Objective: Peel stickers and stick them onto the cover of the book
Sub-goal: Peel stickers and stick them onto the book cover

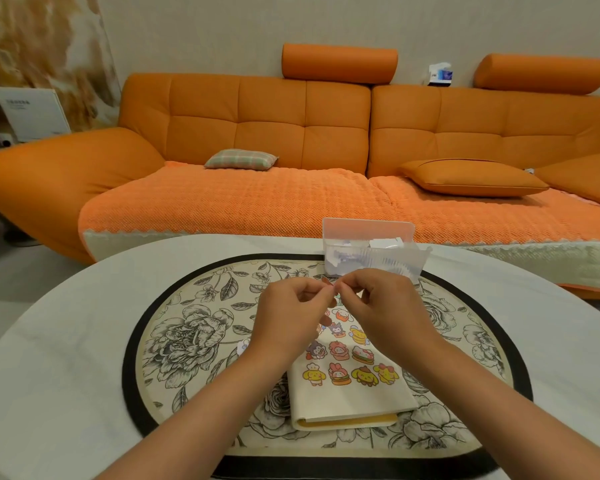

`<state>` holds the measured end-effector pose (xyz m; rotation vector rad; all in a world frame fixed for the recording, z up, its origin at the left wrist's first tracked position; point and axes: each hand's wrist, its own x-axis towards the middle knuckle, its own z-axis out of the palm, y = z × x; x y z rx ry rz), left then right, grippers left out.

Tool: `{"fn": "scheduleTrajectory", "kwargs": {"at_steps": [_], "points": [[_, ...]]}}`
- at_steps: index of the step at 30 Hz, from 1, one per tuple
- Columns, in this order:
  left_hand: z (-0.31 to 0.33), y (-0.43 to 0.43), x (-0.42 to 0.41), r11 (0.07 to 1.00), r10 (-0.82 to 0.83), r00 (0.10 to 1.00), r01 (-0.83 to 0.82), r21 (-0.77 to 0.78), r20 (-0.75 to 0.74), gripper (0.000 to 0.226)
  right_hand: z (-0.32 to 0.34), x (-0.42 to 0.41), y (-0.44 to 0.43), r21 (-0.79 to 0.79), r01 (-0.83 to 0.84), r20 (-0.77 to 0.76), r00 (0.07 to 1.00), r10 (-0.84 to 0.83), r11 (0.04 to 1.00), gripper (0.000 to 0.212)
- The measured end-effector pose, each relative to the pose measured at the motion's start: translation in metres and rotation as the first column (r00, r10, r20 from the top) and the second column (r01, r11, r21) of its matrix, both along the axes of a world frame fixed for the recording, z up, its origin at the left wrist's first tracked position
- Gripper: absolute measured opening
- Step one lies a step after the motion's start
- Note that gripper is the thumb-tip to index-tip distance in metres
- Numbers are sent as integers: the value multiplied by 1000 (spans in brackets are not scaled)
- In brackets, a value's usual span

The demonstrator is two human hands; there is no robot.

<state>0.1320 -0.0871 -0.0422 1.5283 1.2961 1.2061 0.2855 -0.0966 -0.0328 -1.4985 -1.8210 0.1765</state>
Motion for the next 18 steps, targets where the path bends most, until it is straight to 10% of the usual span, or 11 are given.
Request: {"fn": "scheduleTrajectory", "kwargs": {"at_steps": [7,18], "points": [[-6,4,0,997,-22,998,26,73,-63,15,-2,-1,0,-29,1,7,1000,-1,1000,15],[-7,10,-3,991,-122,992,123,50,-24,17,5,-3,1,-291,-155,-513,858,-17,944,15]]}}
